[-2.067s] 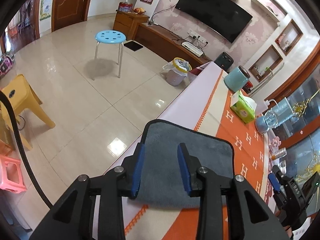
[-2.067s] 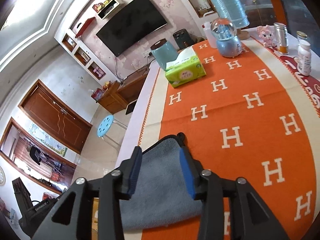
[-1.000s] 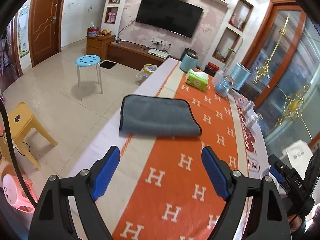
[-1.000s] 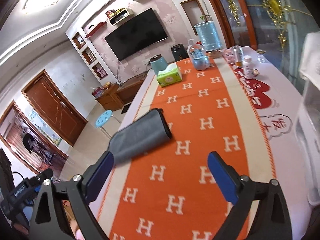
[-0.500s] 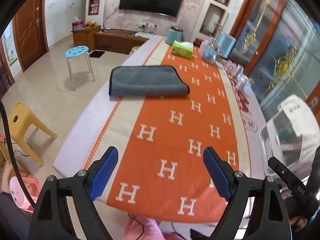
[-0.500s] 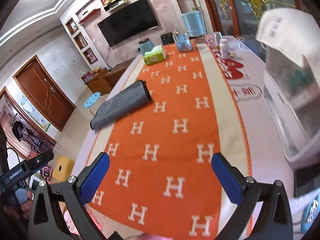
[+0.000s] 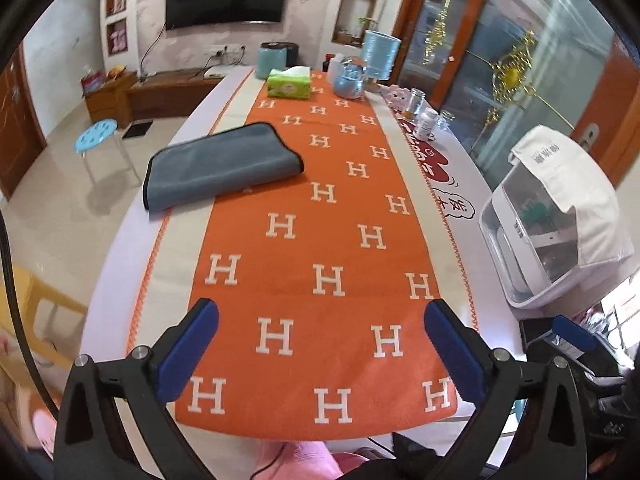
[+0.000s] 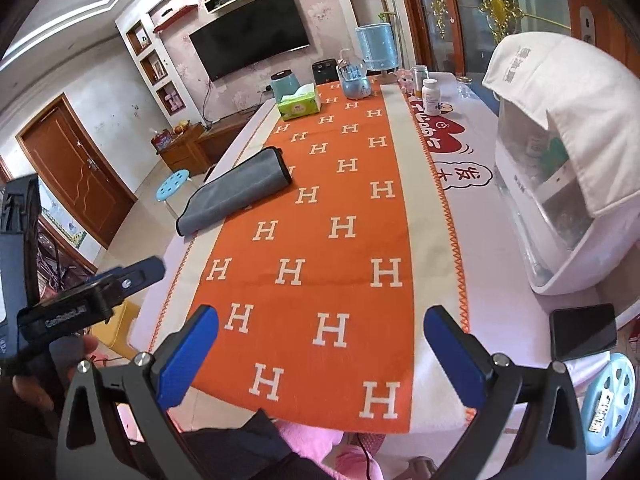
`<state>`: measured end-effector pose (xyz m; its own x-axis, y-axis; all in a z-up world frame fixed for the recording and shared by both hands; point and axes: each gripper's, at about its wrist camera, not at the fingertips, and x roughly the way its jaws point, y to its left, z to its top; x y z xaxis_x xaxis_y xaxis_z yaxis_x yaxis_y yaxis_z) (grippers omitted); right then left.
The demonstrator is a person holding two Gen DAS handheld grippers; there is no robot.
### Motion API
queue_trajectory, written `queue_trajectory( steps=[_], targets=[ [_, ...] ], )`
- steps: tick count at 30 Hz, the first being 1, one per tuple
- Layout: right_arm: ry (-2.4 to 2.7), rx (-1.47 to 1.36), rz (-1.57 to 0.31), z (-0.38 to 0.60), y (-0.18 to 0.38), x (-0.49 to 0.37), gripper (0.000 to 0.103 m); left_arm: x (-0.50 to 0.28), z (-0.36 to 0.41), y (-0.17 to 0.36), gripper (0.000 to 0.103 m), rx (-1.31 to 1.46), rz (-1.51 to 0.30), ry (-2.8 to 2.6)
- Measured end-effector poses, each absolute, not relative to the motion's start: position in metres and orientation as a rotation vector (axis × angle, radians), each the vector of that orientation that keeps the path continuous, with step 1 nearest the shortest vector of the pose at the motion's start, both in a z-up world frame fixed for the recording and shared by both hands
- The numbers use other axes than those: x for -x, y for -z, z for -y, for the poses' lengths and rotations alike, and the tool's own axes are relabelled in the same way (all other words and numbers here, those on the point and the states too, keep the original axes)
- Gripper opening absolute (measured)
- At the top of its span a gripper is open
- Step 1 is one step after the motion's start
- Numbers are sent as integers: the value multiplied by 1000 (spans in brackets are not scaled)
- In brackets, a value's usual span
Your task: Fold towel
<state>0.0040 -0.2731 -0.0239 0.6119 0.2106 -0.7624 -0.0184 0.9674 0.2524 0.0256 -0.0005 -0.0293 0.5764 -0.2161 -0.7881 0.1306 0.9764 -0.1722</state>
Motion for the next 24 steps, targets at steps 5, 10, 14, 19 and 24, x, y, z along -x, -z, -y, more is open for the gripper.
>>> queue_trajectory(
  steps=[5,10,14,19,24],
  targets=[
    [-116,-196,-922,271,13,4,103,-28,10,16,102,119,-922,212],
    [-91,-198,-916,276,6,12,103,-16,16,11,102,140,-906,211],
    [-66,-205,-896,279,1,20,103,-4,23,11,102,132,-900,200],
    [-68,-182,-871,275,-1,26,103,5,26,11,102,121,-886,149],
    [-65,-185,-879,276,1,28,103,14,29,10,102,95,-866,98]
  ],
)
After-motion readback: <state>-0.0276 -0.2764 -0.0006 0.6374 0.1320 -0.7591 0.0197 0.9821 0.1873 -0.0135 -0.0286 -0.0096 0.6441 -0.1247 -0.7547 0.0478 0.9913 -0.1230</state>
